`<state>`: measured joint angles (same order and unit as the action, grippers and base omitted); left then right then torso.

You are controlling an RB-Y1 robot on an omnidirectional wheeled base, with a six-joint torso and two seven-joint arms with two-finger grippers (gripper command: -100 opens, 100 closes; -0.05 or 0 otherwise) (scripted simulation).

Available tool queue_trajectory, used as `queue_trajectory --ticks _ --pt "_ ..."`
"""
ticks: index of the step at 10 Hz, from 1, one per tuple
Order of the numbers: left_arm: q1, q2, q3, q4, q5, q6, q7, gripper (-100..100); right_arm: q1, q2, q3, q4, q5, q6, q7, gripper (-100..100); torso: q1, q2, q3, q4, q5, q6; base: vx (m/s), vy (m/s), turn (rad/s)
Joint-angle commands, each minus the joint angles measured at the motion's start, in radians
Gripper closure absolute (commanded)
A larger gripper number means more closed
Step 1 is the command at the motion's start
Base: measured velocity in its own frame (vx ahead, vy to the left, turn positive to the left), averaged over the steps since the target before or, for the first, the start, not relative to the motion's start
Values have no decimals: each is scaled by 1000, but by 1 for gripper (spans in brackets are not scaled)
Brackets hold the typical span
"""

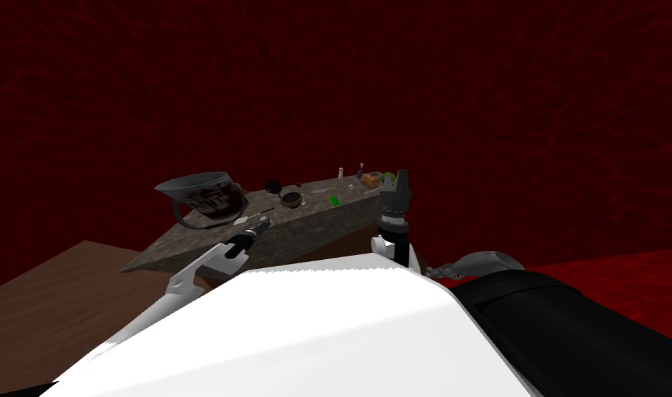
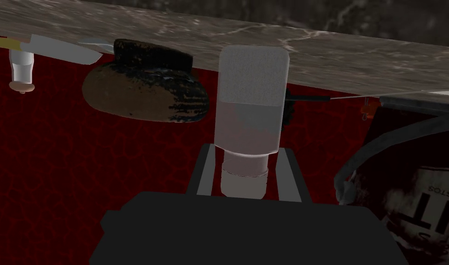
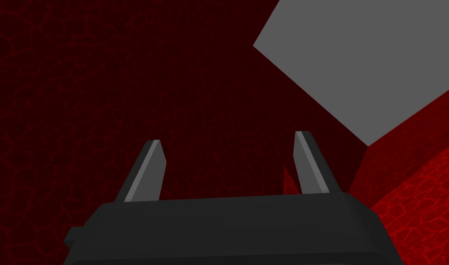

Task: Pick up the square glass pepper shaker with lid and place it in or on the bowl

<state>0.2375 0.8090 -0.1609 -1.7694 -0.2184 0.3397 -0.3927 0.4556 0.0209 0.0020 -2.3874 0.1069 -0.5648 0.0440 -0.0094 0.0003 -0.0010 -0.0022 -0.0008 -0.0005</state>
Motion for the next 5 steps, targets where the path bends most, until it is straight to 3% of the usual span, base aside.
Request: queue_trajectory --ticks 1,5 --pt "4 24 -4 -21 16 32 -13 100 0 0 0 0 0 0 0 0 0 0 0 0 0 0 12 -110 61" --pt "15 85 -10 -70 56 103 -18 100 0 0 0 0 0 0 0 0 0 -3 -1 0 -1 0 31 -106 24"
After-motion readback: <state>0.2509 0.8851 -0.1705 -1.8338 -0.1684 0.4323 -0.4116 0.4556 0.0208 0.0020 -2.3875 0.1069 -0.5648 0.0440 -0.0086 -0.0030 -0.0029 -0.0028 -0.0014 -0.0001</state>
